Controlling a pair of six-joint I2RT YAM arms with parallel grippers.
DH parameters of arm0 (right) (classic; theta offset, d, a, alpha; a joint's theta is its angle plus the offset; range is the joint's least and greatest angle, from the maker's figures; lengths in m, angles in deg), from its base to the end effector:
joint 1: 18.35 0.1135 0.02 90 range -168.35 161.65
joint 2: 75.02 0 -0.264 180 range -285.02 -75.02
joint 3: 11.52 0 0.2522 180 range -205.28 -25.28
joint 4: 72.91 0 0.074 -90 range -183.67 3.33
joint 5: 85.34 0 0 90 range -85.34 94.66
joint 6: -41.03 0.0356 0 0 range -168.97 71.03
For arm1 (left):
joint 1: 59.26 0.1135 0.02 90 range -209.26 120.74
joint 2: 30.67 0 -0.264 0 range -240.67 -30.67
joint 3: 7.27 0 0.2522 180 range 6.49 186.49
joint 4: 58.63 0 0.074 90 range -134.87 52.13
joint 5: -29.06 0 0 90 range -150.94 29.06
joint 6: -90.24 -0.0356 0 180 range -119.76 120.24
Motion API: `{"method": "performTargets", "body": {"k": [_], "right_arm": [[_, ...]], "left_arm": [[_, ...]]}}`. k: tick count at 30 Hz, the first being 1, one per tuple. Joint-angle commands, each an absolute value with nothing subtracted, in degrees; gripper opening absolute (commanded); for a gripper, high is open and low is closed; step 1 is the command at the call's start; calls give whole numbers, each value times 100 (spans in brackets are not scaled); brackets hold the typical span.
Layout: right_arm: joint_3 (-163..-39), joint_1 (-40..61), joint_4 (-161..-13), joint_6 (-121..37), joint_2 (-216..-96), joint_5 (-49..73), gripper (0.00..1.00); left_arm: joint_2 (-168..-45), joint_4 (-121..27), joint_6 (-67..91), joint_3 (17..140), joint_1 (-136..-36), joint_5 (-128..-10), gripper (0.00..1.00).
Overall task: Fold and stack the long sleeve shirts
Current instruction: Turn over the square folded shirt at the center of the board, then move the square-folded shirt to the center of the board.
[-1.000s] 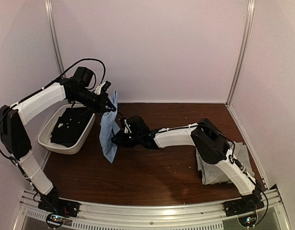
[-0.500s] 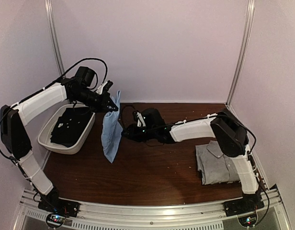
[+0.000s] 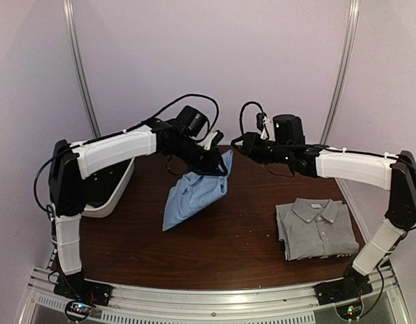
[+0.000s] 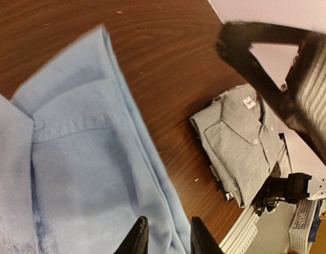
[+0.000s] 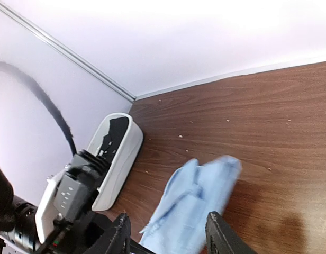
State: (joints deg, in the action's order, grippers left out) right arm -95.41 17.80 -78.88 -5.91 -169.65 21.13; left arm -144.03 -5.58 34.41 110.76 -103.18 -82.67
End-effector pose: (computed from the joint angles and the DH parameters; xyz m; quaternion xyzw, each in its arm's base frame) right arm 0.3111 0.2398 0.2985 -0.0375 0.7978 0.4651 0.3818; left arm 0.3129 -0.3197 0.2964 0.1447 0.9090 -0.3566 0.1600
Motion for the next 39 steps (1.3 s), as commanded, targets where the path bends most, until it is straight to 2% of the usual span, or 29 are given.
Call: {"method": "performTargets", "body": {"k": [1,6,13,17,22,39], "right_arm": [[-9070,1585,-8679,-1074,-16401,1713,52],[-8703,1549,-8939,-1227,-16129,1657,57],[-8287,1603,-9050,-1298,-16175,1721,58],[-8082,1731,-9184,-1345,-16232,1648,58],[-7733,1789,-9217,-1269,-16256,1533,57],[-7143,1808,-9144,-1159,-16024,1526,56]], "left_arm": [[-15414,-899,3916,12407,-10928,-8181,38],[-15303,-828,3898,12428,-10872,-7806,50],[-14228,-1226,3833,10493,-10172,-7484,50],[-13619,-1775,3740,8986,-9600,-7784,49],[-13402,-2125,3448,7973,-9100,-8093,49],[-13873,-2608,3146,7251,-9029,-8322,47]]}}
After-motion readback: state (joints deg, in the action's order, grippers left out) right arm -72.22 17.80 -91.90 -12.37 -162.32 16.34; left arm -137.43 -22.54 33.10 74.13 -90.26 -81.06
